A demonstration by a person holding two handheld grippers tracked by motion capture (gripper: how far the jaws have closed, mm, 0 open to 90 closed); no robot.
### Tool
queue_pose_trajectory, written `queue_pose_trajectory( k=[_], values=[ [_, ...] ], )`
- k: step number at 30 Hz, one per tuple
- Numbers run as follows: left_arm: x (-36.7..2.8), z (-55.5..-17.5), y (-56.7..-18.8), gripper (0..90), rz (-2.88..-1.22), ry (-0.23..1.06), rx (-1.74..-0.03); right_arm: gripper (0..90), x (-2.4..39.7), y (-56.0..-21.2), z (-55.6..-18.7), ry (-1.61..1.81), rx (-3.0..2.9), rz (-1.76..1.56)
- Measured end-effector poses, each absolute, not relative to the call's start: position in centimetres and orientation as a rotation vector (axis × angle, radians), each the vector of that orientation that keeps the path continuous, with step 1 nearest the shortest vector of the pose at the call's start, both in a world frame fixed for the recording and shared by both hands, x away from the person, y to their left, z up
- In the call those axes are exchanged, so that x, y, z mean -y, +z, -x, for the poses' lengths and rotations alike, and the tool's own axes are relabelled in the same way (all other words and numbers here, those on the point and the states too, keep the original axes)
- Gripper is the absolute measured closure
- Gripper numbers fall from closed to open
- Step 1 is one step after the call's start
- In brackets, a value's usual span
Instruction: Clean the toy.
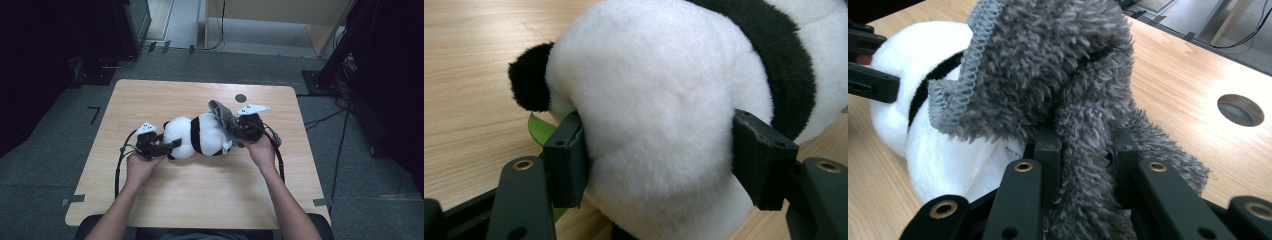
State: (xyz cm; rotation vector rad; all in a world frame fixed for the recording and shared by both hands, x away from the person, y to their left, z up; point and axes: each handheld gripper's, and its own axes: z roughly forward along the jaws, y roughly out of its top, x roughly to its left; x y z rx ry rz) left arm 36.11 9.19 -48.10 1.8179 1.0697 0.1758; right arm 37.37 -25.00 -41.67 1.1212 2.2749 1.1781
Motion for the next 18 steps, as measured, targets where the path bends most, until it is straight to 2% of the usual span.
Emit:
queue_pose_trajectory(
  k=[18],
  values=[
    [-9.3,-36.2,-48.3,31.8,-1.814,0.17,-1.071,74.9,25.3,-47.8,-39.2,1.1,-2.371,-1.296]
  ],
)
